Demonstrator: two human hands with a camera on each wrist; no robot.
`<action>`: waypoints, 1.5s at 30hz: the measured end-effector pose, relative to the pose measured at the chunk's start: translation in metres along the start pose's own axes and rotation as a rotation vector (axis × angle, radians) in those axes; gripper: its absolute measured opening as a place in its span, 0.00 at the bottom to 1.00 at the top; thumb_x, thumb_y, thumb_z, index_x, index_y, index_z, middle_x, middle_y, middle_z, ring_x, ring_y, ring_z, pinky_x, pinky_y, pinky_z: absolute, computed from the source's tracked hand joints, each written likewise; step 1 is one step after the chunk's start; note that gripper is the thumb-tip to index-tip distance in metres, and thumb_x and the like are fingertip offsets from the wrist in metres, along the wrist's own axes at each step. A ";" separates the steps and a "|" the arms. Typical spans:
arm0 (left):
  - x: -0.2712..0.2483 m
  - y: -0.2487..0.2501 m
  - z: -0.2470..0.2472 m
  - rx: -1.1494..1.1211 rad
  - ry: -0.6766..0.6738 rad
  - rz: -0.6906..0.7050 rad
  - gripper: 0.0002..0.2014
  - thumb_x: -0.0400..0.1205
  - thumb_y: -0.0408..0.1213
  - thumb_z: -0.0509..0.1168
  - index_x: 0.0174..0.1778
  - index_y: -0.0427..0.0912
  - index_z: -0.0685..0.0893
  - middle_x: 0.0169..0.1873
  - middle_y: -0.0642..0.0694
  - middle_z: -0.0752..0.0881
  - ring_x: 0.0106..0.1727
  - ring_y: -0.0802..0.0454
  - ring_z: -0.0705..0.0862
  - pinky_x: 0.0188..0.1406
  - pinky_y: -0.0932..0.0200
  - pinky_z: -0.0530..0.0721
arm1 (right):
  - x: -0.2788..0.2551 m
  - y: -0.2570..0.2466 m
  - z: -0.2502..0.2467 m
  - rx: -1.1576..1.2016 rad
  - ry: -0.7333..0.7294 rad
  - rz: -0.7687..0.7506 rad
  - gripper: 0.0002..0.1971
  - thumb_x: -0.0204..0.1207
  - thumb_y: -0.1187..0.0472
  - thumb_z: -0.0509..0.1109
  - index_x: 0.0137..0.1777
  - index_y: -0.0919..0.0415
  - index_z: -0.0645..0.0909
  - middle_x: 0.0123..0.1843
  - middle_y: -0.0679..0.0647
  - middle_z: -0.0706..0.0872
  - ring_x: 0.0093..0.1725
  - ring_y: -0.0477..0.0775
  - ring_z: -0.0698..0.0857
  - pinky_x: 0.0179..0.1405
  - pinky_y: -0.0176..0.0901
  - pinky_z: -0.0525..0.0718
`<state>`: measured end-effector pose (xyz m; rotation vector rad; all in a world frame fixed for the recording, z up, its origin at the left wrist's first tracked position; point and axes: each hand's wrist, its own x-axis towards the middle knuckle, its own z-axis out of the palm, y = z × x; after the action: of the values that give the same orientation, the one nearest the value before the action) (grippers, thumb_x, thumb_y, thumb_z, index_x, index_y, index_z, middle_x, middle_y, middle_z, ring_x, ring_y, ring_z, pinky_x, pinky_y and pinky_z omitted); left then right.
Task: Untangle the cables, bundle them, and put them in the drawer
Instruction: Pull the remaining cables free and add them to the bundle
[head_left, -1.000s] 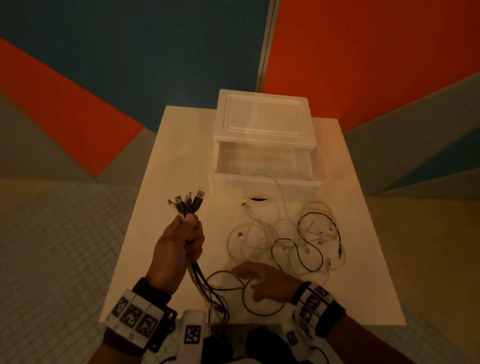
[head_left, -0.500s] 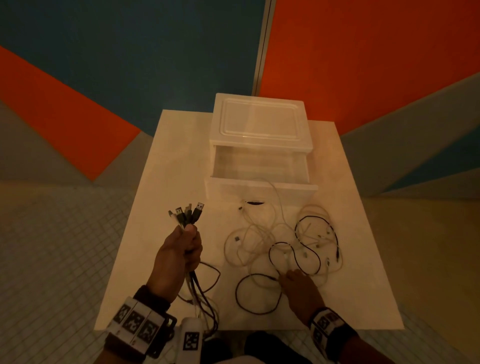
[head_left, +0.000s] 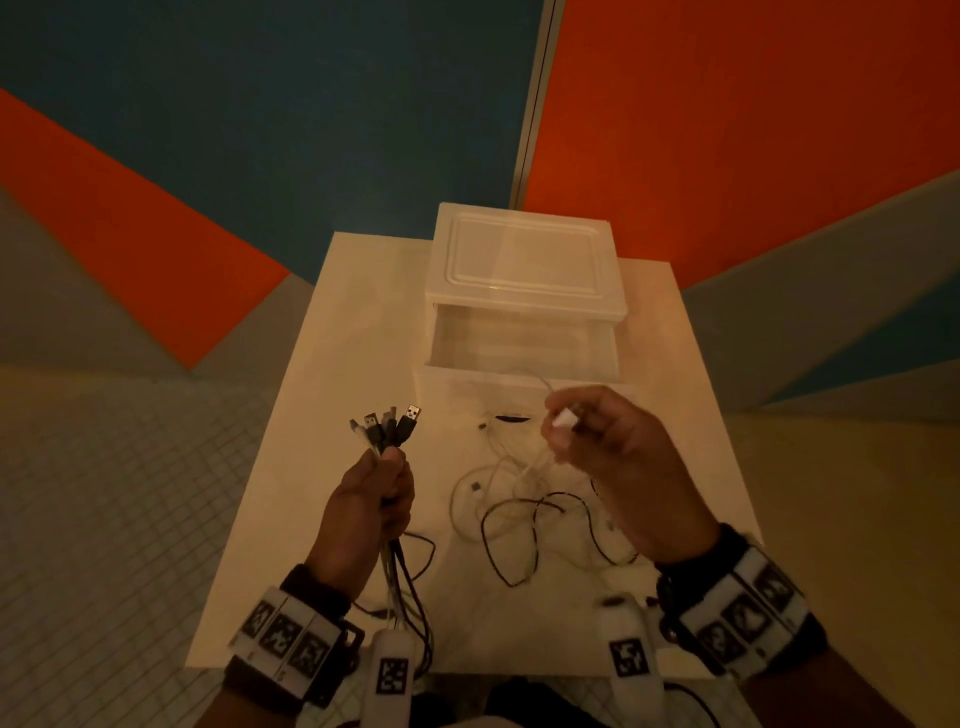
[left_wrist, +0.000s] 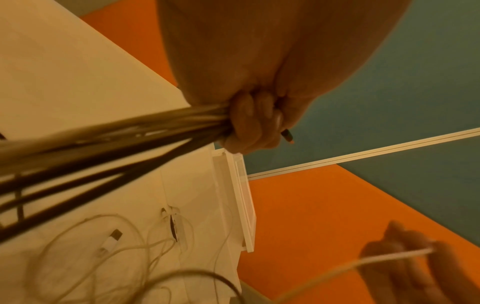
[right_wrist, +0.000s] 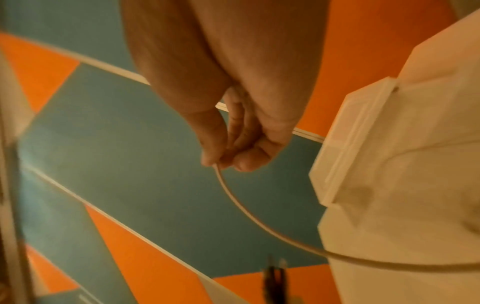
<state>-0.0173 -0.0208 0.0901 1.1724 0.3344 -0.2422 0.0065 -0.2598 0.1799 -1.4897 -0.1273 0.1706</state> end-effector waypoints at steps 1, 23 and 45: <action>0.000 0.001 0.001 -0.004 -0.005 0.003 0.12 0.89 0.38 0.54 0.38 0.45 0.66 0.28 0.48 0.62 0.26 0.54 0.54 0.20 0.61 0.55 | 0.003 -0.011 0.004 0.105 0.009 -0.002 0.14 0.69 0.67 0.75 0.55 0.65 0.83 0.41 0.56 0.88 0.43 0.53 0.85 0.47 0.41 0.85; -0.014 -0.001 0.025 -0.023 0.015 0.151 0.12 0.89 0.36 0.51 0.55 0.34 0.78 0.30 0.52 0.85 0.30 0.58 0.82 0.30 0.64 0.80 | 0.012 0.048 0.107 -0.250 0.116 0.181 0.02 0.76 0.62 0.73 0.44 0.61 0.85 0.38 0.57 0.90 0.33 0.57 0.91 0.36 0.60 0.92; -0.005 0.009 0.013 -0.191 0.081 0.191 0.11 0.86 0.40 0.55 0.41 0.39 0.73 0.29 0.45 0.74 0.33 0.46 0.76 0.44 0.47 0.80 | -0.001 0.080 0.076 -0.346 -0.286 0.137 0.16 0.83 0.51 0.64 0.40 0.61 0.75 0.28 0.49 0.76 0.28 0.44 0.73 0.32 0.41 0.72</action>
<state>-0.0168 -0.0293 0.1036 1.0187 0.3073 0.0052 -0.0120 -0.1800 0.1061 -1.8134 -0.2973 0.4929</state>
